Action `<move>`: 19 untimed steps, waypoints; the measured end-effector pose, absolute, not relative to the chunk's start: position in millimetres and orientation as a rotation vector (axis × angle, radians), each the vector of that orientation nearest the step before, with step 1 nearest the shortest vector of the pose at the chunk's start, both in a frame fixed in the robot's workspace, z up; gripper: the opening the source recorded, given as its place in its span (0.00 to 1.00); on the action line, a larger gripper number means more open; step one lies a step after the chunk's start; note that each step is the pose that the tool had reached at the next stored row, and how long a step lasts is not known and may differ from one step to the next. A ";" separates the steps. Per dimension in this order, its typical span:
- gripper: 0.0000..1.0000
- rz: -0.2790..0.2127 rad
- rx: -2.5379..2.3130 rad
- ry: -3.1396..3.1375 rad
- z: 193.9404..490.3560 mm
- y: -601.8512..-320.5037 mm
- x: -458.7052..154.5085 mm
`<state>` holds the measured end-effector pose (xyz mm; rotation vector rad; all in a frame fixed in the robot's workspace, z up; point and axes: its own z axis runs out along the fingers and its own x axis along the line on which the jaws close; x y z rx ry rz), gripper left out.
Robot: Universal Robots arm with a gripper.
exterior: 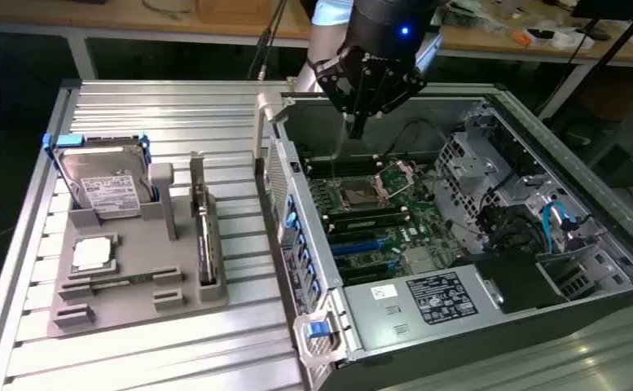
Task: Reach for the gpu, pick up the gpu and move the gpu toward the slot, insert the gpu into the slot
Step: 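Reach for the gpu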
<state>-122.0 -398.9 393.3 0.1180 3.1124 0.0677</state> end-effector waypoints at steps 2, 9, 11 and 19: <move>0.11 0.068 0.118 3.112 393.3 -398.9 -122.1; 0.11 0.068 0.118 3.112 393.3 -399.0 -127.9; 0.11 0.068 0.118 3.113 393.3 -399.0 -131.3; 0.11 0.068 0.118 3.112 393.3 -399.1 -147.3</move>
